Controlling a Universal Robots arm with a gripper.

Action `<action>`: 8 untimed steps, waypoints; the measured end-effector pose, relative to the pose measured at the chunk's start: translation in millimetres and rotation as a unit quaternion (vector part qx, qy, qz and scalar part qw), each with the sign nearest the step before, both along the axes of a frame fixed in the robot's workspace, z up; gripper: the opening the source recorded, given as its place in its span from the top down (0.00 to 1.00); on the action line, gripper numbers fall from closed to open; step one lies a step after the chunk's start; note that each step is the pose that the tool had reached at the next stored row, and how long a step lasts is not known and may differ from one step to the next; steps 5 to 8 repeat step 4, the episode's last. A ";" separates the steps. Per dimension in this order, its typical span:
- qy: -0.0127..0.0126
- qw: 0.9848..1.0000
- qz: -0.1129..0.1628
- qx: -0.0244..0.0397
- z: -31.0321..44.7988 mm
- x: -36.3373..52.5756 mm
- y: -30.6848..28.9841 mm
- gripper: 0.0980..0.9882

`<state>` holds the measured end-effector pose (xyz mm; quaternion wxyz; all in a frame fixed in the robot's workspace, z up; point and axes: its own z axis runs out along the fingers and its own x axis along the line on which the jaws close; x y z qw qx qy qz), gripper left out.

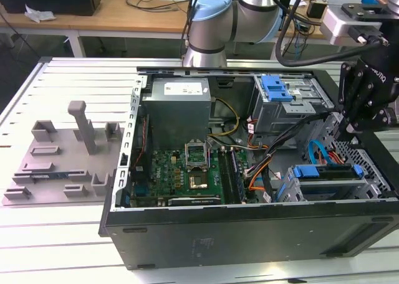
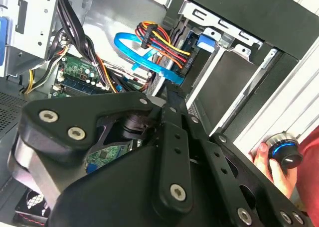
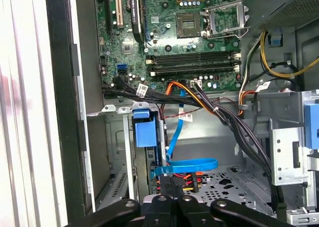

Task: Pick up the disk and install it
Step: 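Insert the second disk wire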

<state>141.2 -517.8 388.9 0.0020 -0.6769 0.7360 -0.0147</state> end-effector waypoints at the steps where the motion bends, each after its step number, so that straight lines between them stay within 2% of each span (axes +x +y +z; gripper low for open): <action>1: 0.000 1.000 0.000 0.000 0.0 -0.1 0.0 0.99; 8: 0.000 1.000 0.000 0.000 0.0 -0.1 0.0 0.99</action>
